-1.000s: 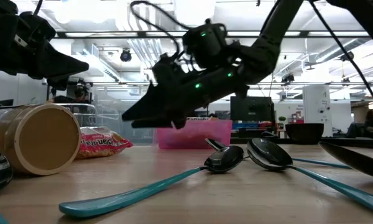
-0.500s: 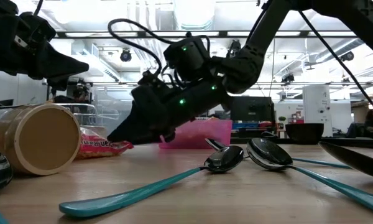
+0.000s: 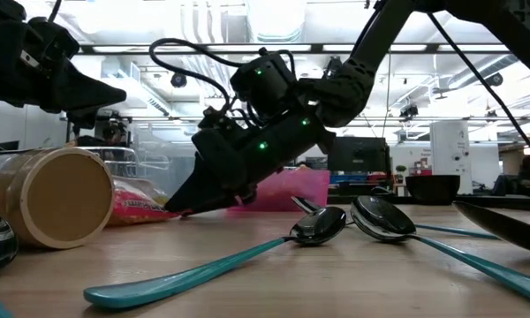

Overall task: Pick & Place Food Item
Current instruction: Put the red noodle pack into the pink bin

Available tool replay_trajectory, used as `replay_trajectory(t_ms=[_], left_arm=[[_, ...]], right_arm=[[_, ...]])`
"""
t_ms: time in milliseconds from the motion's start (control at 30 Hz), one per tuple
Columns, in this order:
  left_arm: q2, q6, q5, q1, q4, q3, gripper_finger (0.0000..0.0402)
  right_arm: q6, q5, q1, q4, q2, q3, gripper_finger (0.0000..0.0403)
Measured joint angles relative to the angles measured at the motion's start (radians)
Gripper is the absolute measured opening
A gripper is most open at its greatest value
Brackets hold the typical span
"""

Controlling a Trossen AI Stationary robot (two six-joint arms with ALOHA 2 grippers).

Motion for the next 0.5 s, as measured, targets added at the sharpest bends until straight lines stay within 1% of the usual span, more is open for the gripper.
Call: replay_trajectory(t_ms=[367,500], left_arm=[[0.0,0.0,0.0,0.0,0.0,0.0,0.0],[0.0,0.0,0.0,0.0,0.0,0.0,0.0]], right_arm=[[-0.024,0.003,-0.001,-0.029,-0.007,-0.002,0.0071],[-0.024,0.001,-0.001,-0.03,-0.007,-0.002,0.0026]])
